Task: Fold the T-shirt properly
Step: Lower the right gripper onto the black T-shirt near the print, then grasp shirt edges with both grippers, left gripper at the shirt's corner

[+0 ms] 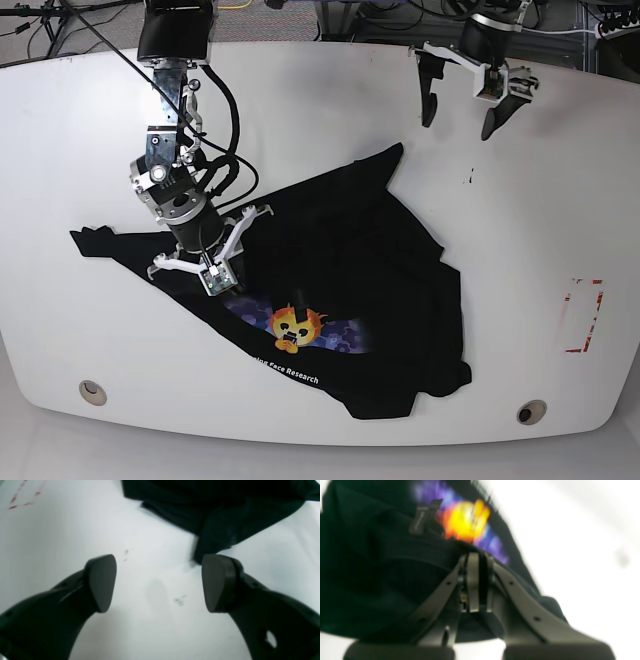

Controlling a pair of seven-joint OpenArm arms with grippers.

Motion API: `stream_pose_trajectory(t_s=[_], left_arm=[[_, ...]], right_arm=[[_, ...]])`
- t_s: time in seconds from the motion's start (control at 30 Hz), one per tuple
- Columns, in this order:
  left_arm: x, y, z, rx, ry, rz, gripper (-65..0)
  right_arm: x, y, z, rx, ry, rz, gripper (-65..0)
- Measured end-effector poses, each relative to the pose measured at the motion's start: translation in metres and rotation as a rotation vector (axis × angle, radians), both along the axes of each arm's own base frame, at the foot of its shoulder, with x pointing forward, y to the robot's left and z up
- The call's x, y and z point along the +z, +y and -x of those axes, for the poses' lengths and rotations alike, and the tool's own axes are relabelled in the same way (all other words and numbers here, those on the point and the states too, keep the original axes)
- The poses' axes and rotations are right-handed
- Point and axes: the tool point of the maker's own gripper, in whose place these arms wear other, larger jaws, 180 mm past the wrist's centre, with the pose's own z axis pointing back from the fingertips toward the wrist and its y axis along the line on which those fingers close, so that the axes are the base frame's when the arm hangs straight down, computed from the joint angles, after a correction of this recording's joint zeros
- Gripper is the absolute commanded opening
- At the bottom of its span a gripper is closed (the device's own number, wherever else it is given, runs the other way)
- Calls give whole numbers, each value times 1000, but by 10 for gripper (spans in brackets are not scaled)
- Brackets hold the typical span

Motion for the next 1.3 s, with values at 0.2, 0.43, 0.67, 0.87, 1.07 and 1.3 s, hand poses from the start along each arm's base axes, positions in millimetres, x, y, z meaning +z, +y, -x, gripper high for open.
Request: stream_pose_trajectory(t_s=[0.2, 0.43, 0.67, 0.87, 1.07, 1.3], left_arm=[[-6, -29, -19, -64, 33, 31, -151], [-22, -54, -32, -123, 85, 43, -151], [-34, -62, -42, -143, 102, 40, -151], [-56, -55, -49, -135, 143, 13, -151], [-74, -51, -60, -131, 165, -6, -150], [-74, -62, -70, -143, 155, 6, -150]], right_arm=[[42, 1, 0, 0, -87, 37, -650], [61, 2, -4, 2, -142, 37, -650], [58, 1, -2, -1, -129, 42, -650], [65, 1, -2, -2, -147, 44, -650], [74, -6, -10, -9, -171, 61, -650], [70, -6, -8, -10, -160, 58, -650]])
